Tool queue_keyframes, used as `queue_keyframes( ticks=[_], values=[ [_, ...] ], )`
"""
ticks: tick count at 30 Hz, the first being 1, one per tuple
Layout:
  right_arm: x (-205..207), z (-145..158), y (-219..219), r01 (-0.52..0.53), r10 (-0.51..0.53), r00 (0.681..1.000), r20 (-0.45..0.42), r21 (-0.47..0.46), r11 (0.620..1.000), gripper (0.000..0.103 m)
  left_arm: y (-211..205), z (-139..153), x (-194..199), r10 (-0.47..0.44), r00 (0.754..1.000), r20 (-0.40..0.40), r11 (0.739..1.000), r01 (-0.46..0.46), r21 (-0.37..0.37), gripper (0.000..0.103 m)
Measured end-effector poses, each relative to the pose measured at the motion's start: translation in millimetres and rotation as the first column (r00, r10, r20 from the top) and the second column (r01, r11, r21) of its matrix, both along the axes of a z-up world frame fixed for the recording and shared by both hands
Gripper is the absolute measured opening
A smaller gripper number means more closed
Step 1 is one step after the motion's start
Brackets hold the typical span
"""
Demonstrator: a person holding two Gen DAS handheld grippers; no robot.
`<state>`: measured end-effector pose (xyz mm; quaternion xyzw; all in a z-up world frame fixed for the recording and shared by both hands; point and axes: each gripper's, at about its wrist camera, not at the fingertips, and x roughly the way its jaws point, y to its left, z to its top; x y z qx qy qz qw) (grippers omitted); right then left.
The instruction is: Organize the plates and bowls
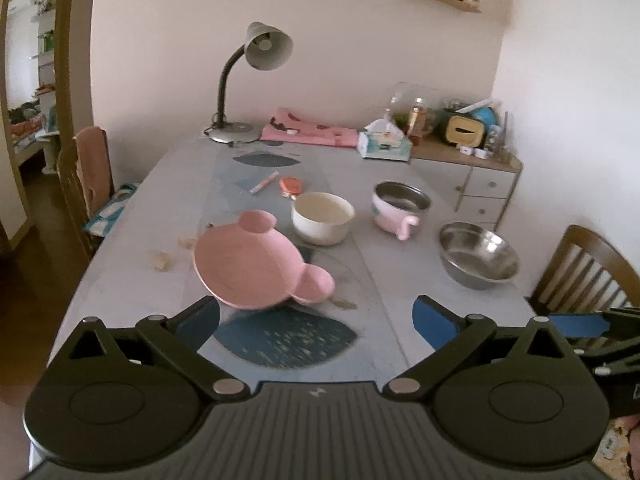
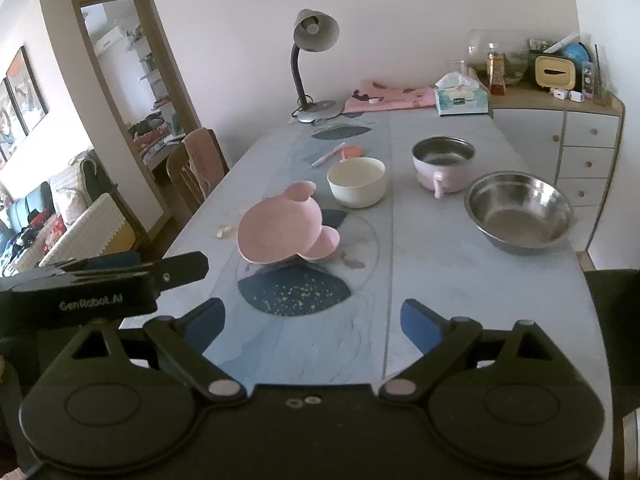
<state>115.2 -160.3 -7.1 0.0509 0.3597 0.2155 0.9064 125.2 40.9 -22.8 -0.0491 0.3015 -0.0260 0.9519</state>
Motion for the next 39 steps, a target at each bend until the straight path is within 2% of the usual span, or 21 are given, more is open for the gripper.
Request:
queue_keyframes(
  ticks=[4, 9, 13, 19, 23, 30, 36, 39],
  values=[
    [24, -7, 16, 0.008, -0.008, 1.0, -0.011, -0.019, 1.0, 0.095, 14, -3, 34, 0.011, 1.0, -0.013, 1.0, -0.011, 0.004, 0.103],
    [58, -19, 34, 0.023, -0.024, 0.999, -0.037, -0.035, 0.999, 0.095, 27, -9, 82, 0.04, 0.999, -0.013, 0.997, -0.039, 0.066, 0.103],
    [89, -37, 48, 0.042, -0.046, 0.996, -0.08, -0.048, 0.998, 0.095, 41, -18, 116, 0.054, 0.998, -0.034, 0.996, -0.051, 0.077, 0.103],
    [130, -63, 65, 0.051, -0.059, 0.987, -0.151, -0.055, 0.997, 0.095, 64, -39, 172, 0.088, 0.99, -0.109, 0.991, -0.076, 0.109, 0.103],
    [154, -77, 78, 0.055, -0.063, 0.98, -0.19, -0.049, 0.997, 0.092, 82, -51, 208, 0.105, 0.983, -0.149, 0.99, -0.09, 0.105, 0.103],
    [185, -106, 104, 0.063, -0.064, 0.957, -0.282, -0.013, 0.998, 0.084, 94, -77, 265, 0.039, 0.974, -0.224, 0.991, -0.01, 0.131, 0.103],
    [206, -130, 128, 0.095, -0.077, 0.922, -0.379, 0.029, 0.995, 0.076, 100, -97, 301, 0.046, 0.956, -0.291, 0.984, 0.007, 0.179, 0.103],
    [215, -142, 134, 0.135, -0.102, 0.893, -0.438, 0.044, 0.99, 0.065, 107, -103, 312, 0.063, 0.949, -0.31, 0.985, -0.01, 0.171, 0.101]
  ],
)
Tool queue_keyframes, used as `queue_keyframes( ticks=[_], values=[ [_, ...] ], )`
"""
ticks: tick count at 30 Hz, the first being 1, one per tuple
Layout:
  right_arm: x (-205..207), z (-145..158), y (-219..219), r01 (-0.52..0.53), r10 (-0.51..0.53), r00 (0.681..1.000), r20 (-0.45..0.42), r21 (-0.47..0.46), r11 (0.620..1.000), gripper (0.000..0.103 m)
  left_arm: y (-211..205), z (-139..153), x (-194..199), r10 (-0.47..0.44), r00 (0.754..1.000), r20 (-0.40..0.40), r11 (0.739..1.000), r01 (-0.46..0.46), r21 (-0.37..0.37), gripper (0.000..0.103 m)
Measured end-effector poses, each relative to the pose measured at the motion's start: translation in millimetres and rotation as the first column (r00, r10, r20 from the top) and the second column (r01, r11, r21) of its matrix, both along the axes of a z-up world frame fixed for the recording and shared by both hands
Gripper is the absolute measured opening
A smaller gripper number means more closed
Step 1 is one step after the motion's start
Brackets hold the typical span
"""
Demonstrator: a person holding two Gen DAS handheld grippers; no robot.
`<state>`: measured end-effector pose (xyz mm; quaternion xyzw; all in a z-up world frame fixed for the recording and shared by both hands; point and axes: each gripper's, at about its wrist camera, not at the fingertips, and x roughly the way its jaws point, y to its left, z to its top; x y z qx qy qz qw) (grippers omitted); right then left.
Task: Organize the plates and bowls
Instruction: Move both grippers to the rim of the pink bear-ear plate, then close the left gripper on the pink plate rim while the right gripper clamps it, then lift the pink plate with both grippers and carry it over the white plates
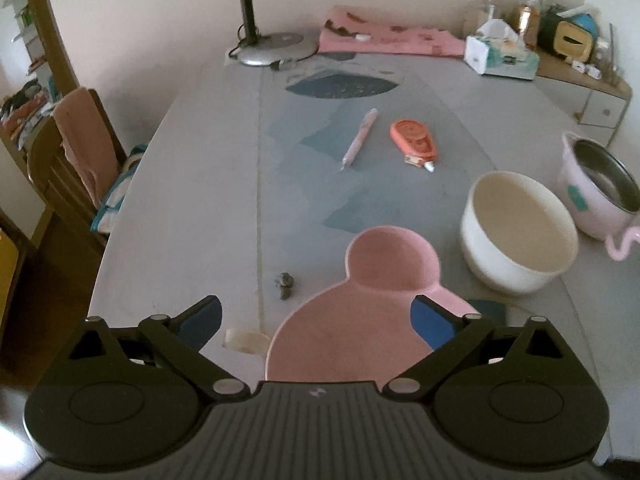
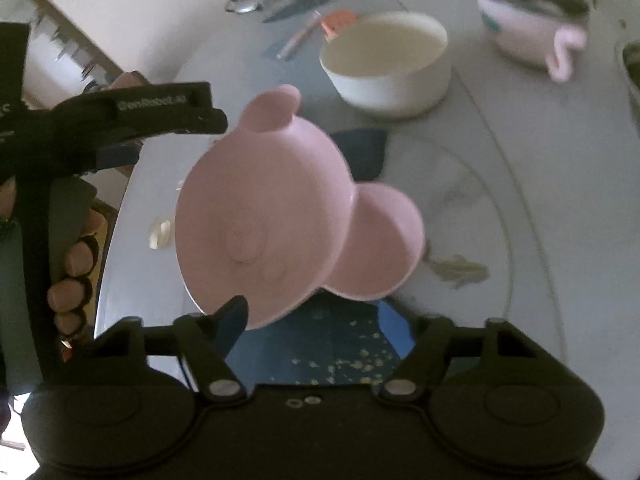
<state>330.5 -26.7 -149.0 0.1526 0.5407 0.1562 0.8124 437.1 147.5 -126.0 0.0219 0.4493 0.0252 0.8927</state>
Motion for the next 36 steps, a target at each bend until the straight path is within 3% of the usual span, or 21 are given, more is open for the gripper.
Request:
queue_keyframes(
  ticks=[4, 7, 11, 13, 15, 19, 27, 29, 31, 36],
  values=[
    [9, -10, 2, 0.066, -0.062, 0.995, -0.079, 0.047, 0.997, 0.06, 6, -6, 8, 0.013, 1.0, -0.015, 1.0, -0.013, 0.01, 0.1],
    [12, -13, 7, 0.08, -0.075, 0.992, -0.097, 0.042, 0.996, 0.048, 8, -8, 11, 0.014, 1.0, -0.023, 1.0, -0.014, 0.002, 0.095],
    [13, -15, 8, 0.079, -0.075, 0.993, -0.095, 0.04, 0.996, 0.024, 7, -9, 13, -0.007, 1.0, -0.019, 1.0, 0.007, 0.008, 0.095],
    [14, -16, 2, 0.087, -0.081, 0.992, -0.101, 0.055, 0.995, 0.021, 7, -10, 12, -0.016, 1.0, -0.02, 1.0, 0.016, 0.003, 0.094],
    [13, -14, -4, 0.086, -0.081, 0.993, -0.088, 0.049, 0.995, 0.015, 6, -13, 13, -0.026, 0.999, -0.034, 1.0, 0.026, -0.003, 0.085],
    [16, -11, -16, 0.066, -0.065, 0.996, -0.065, 0.025, 0.997, 0.013, 7, -21, 13, -0.051, 0.996, -0.077, 0.998, 0.049, -0.031, 0.067],
    [18, -9, -47, 0.06, -0.061, 0.997, -0.056, -0.003, 0.998, 0.01, 8, -34, -2, -0.152, 0.975, -0.165, 0.982, 0.13, -0.14, 0.062],
    [16, -9, -49, 0.064, -0.064, 0.996, -0.056, -0.005, 0.998, 0.01, 8, -35, -6, -0.159, 0.972, -0.172, 0.978, 0.132, -0.159, 0.054],
    [13, -9, -52, 0.063, -0.064, 0.996, -0.055, -0.007, 0.998, 0.01, 7, -36, -8, -0.156, 0.97, -0.185, 0.977, 0.123, -0.177, 0.04],
    [7, -7, -58, 0.061, -0.062, 0.997, -0.054, -0.019, 0.998, 0.01, 2, -36, -19, -0.123, 0.975, -0.185, 0.982, 0.093, -0.167, 0.027]
  ],
)
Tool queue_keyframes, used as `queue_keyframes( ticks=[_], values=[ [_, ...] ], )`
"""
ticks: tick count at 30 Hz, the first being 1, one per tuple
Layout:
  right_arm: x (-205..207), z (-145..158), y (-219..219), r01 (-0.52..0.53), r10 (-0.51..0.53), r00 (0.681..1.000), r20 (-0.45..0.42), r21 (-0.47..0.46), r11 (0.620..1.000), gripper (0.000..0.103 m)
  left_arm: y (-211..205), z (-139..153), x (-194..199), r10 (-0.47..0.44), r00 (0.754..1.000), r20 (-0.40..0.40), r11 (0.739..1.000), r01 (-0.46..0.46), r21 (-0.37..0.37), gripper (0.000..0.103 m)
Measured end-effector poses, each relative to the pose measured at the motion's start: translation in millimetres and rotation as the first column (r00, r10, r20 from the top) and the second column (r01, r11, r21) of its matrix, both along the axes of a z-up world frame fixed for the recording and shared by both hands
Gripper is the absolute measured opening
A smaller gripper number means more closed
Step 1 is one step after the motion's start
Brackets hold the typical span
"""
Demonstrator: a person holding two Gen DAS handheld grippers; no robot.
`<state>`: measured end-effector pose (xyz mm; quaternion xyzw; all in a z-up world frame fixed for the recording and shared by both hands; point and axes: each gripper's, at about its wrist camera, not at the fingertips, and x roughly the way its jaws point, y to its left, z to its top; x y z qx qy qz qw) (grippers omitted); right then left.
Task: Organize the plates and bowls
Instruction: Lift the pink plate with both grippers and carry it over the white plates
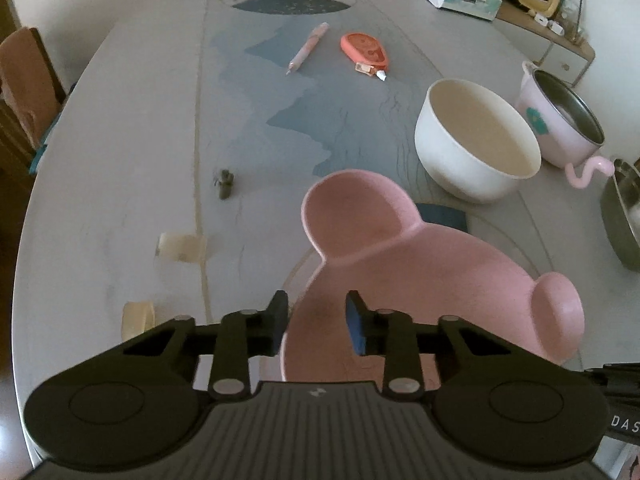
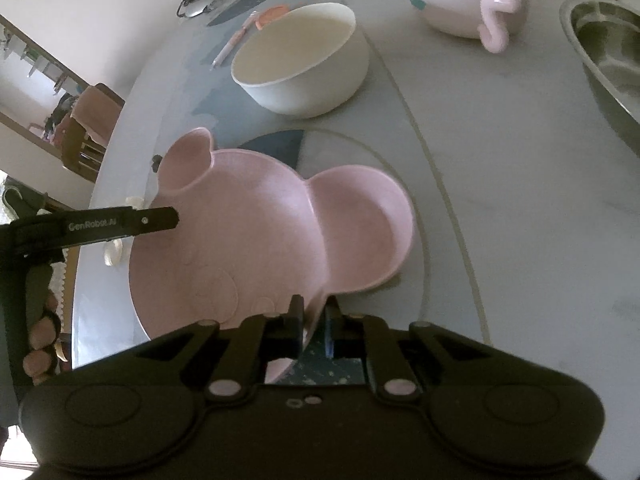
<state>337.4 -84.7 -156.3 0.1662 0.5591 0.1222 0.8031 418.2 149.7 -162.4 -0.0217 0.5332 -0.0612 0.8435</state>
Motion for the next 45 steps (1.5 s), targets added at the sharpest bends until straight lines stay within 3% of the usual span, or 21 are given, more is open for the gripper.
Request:
queue_keyframes(
  ticks=[4, 14, 20, 25, 33, 45],
  values=[
    [-3, 1, -9, -0.01, 0.01, 1.0, -0.009, 0.0, 1.0, 0.01, 0, -1, -17, 0.042, 0.999, 0.001, 0.999, -0.042, -0.019, 0.016],
    [-33, 18, -44, -0.094, 0.094, 0.996, -0.011, -0.009, 0.996, 0.007, -7, -5, -101, 0.132, 0.991, -0.016, 0.982, -0.133, -0.131, 0.013],
    [-65, 37, -60, -0.138, 0.138, 0.99, -0.004, -0.025, 0.99, 0.007, -13, 8, -146, 0.166, 0.986, -0.006, 0.967, -0.164, -0.195, 0.013],
    [-90, 55, -73, -0.14, 0.14, 0.99, 0.016, -0.017, 0.99, 0.007, -24, 32, -181, 0.162, 0.986, 0.028, 0.961, -0.151, -0.231, 0.013],
    [-133, 82, -110, -0.112, 0.113, 0.992, 0.053, -0.013, 0.994, 0.007, -78, 69, -227, 0.091, 0.993, 0.079, 0.981, -0.075, -0.178, 0.013],
    [-187, 95, -193, -0.008, 0.01, 0.997, 0.071, -0.029, 1.0, 0.008, -158, 75, -280, -0.005, 0.997, 0.075, 0.979, 0.02, -0.202, 0.013]
  ],
)
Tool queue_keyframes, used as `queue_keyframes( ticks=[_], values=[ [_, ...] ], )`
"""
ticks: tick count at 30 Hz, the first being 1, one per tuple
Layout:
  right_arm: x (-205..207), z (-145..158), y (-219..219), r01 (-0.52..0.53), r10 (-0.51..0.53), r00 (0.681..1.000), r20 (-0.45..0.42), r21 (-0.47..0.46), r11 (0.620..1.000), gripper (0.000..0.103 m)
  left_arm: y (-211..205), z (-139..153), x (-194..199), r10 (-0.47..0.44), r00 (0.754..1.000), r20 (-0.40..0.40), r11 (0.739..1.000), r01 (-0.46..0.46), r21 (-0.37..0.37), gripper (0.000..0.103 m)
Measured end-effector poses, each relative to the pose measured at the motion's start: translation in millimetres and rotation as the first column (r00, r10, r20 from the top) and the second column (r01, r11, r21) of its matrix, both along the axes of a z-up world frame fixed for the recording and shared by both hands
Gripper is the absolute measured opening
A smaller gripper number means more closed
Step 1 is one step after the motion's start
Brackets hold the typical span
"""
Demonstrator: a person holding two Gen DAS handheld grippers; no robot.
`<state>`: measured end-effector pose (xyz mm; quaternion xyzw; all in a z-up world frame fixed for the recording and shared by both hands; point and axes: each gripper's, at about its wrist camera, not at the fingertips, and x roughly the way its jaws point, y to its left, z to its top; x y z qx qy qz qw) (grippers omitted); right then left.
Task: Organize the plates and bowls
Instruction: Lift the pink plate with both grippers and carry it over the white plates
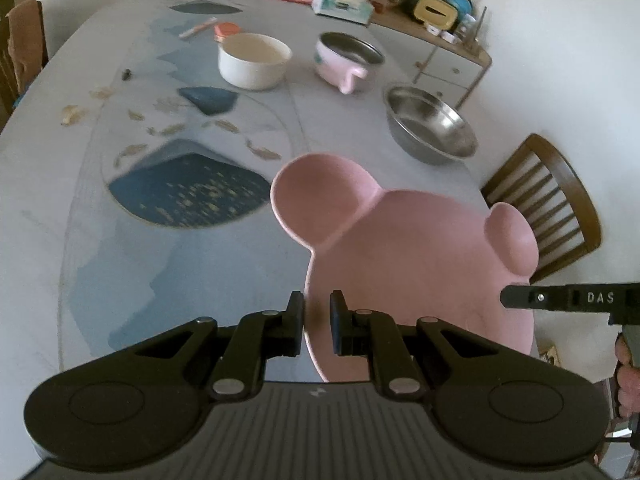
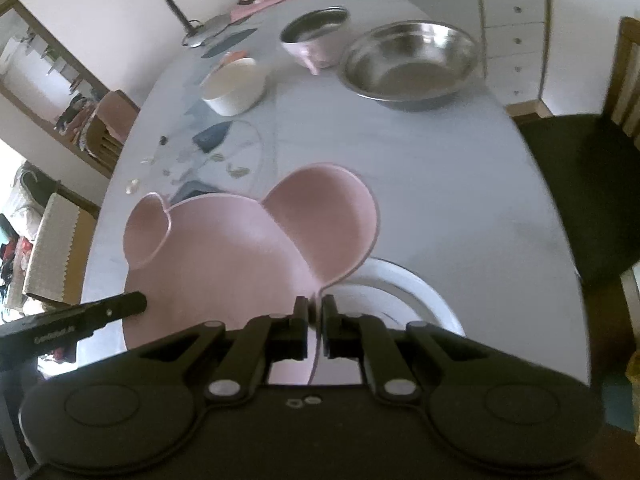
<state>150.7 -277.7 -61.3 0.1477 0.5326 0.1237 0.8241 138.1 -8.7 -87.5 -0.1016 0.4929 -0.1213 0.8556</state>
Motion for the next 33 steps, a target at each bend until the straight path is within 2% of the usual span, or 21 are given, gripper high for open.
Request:
queue_keyframes(
  ticks=[9, 13, 22, 33],
  values=[
    [-17, -15, -49, -0.016, 0.015, 0.999, -0.044, -0.015, 1.0, 0.008, -48, -19, -19, -0.002, 0.998, -0.057, 1.0, 0.003, 0.02, 0.013],
    [-17, -32, -62, -0.032, 0.03, 0.996, -0.083, -0.023, 0.999, 0.009, -59, -29, -29, 0.011, 0.996, -0.084, 0.999, -0.008, 0.032, 0.013],
    [-11, -44, -63, -0.085, 0.082, 0.994, -0.076, -0.039, 0.996, 0.01, -59, -38, -31, 0.068, 0.992, -0.105, 0.997, -0.065, 0.036, 0.013],
    [-3, -50, -54, -0.1, 0.096, 0.994, -0.052, -0.074, 0.992, 0.011, -62, -47, -29, 0.064, 0.991, -0.113, 0.996, -0.057, 0.064, 0.013]
  ],
)
